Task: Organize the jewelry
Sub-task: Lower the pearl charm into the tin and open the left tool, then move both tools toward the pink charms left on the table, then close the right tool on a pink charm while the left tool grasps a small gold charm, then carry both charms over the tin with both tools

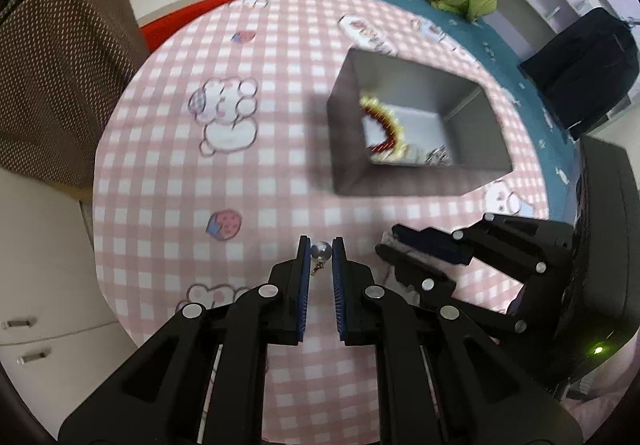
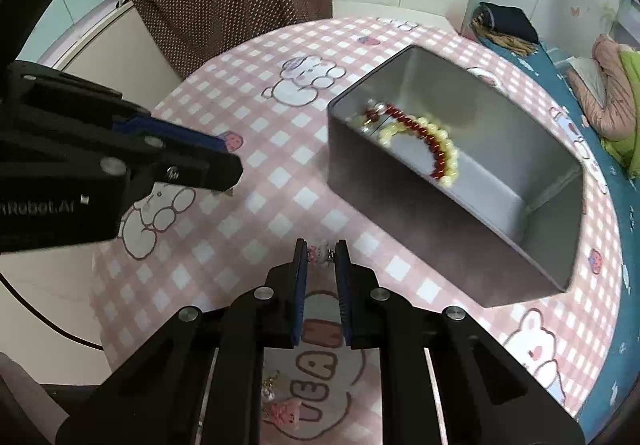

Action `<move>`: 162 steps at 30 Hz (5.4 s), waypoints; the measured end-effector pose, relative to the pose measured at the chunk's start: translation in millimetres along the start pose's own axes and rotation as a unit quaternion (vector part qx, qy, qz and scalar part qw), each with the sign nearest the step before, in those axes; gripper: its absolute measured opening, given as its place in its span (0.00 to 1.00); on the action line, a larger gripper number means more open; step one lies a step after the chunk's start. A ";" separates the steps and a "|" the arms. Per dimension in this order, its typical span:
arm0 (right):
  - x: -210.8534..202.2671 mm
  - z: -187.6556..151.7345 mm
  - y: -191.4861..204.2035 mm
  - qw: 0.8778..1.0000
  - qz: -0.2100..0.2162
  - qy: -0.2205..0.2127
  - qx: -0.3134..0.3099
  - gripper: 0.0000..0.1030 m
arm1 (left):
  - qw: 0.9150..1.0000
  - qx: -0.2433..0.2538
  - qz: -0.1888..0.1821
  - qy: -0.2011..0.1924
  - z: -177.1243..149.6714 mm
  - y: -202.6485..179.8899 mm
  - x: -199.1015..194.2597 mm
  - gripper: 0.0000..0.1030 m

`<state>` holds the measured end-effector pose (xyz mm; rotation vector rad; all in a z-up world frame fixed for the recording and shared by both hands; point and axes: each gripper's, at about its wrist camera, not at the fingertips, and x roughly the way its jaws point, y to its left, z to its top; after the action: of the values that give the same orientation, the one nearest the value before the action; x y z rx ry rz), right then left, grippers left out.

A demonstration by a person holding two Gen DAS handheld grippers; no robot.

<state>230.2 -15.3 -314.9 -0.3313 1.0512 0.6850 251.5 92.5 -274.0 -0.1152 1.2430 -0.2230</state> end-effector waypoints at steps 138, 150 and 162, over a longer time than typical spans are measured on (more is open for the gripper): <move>-35.7 -98.1 -16.3 0.996 -0.060 0.051 0.040 0.22 | 0.999 0.036 -0.004 0.032 -76.7 -76.0 50.2 0.13; -38.5 -93.9 -26.1 0.995 -0.064 0.044 0.069 0.21 | 0.999 0.032 -0.007 0.026 -74.3 -71.2 41.1 0.10; -64.1 -66.3 -59.7 0.988 -0.070 0.004 0.141 0.21 | 0.998 0.025 -0.033 -0.051 -35.2 -63.6 -3.1 0.10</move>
<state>204.1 -120.0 -293.9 -0.1614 1.1048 0.4022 210.5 32.6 -269.2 -0.1222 1.1326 -0.3019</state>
